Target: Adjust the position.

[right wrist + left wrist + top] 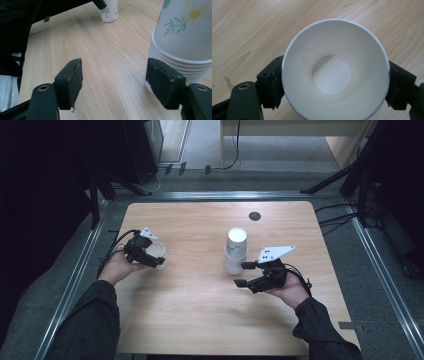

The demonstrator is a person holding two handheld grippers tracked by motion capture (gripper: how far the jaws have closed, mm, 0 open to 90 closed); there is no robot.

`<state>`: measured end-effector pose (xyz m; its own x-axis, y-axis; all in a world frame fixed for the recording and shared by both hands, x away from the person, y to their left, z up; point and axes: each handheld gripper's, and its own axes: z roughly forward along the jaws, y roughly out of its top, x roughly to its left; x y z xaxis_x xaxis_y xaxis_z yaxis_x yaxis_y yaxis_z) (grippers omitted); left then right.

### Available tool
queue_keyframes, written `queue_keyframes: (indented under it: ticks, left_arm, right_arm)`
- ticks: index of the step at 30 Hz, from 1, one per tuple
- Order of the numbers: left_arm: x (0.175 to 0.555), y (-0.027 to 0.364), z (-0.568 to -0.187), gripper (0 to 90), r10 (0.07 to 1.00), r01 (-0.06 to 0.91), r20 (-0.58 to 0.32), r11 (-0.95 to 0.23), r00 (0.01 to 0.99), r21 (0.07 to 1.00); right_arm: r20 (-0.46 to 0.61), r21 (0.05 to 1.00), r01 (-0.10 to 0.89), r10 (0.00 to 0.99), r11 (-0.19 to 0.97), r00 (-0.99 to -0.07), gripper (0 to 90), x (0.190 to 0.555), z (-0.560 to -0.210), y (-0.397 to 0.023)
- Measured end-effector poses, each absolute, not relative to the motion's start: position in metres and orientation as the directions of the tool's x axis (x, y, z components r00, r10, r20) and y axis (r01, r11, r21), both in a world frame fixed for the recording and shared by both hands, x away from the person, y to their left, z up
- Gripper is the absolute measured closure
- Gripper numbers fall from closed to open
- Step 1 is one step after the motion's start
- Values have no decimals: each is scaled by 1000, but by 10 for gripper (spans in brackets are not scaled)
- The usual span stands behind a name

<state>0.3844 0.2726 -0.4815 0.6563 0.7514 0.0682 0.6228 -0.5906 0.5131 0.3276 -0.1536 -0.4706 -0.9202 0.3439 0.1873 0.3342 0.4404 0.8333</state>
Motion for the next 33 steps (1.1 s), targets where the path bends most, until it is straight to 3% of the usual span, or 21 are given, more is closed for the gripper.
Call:
queue_keyframes:
  ticks: [12,33]
  left_arm:
    - [386,273,-483,107,759,643,37,-575,650,506]
    - [383,281,-473,98,773,663,-29,-524,634,535]
  right_arm:
    - [179,830,328,341,451,-923,305,327,-471,-153]
    - [177,831,326,341,450,-923,306,328,-470,-153]
